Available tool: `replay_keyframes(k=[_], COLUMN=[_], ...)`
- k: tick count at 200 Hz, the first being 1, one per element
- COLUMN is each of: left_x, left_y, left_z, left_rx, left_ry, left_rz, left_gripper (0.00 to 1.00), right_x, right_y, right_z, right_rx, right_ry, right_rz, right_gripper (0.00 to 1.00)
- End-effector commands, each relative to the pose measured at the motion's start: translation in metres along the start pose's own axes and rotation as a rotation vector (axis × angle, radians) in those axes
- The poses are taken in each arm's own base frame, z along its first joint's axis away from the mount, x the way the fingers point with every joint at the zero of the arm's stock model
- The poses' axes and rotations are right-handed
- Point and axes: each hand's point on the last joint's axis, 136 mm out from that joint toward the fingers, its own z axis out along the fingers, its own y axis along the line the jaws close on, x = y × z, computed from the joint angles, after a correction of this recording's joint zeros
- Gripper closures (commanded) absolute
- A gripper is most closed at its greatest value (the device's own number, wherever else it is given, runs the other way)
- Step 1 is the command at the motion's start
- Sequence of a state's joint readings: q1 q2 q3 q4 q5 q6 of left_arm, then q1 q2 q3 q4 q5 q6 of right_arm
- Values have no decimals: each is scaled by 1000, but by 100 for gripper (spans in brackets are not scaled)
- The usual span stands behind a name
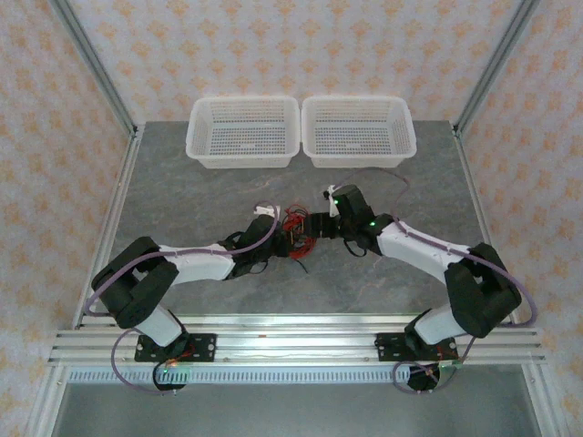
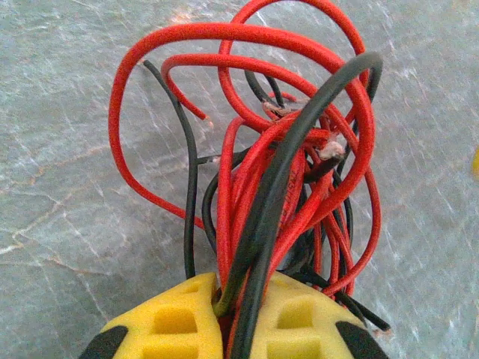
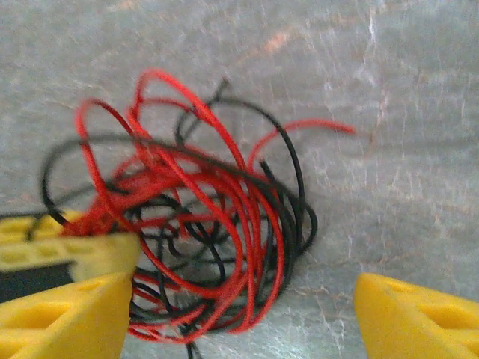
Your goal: Untangle the cables
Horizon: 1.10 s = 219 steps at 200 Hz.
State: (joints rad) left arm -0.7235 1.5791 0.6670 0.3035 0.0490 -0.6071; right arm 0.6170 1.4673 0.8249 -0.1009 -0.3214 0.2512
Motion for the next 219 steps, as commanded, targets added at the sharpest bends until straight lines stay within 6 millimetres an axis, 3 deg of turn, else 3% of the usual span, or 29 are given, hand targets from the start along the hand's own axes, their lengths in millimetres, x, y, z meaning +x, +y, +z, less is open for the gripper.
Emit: replay_keyframes(k=[1, 17, 31, 49, 91, 143, 177, 219], left_x=[-9, -13, -18, -23, -28, -8, 10, 22], left_y=[18, 25, 24, 21, 21, 13, 36, 76], left_z=[-1, -9, -17, -27, -35, -2, 7, -8], left_rx=[-99, -139, -150, -148, -195, -176, -279, -446], left_ry=[-34, -45, -48, -48, -22, 74, 114, 109], left_rz=[-56, -53, -48, -45, -38, -1, -7, -25], left_gripper=[60, 30, 12, 1, 1, 1, 3, 6], right_x=[11, 16, 15, 11, 3, 4, 17, 32], right_y=[-3, -1, -2, -4, -23, -38, -47, -68], right_z=[11, 16, 21, 27, 44, 66, 80, 78], right_rx=[54, 84, 122, 173, 323, 421, 446, 516], right_ry=[1, 4, -4, -15, -20, 6, 45, 63], right_rz=[27, 34, 53, 69, 84, 50, 41, 76], right_gripper=[23, 23, 23, 24, 28, 34, 39, 57])
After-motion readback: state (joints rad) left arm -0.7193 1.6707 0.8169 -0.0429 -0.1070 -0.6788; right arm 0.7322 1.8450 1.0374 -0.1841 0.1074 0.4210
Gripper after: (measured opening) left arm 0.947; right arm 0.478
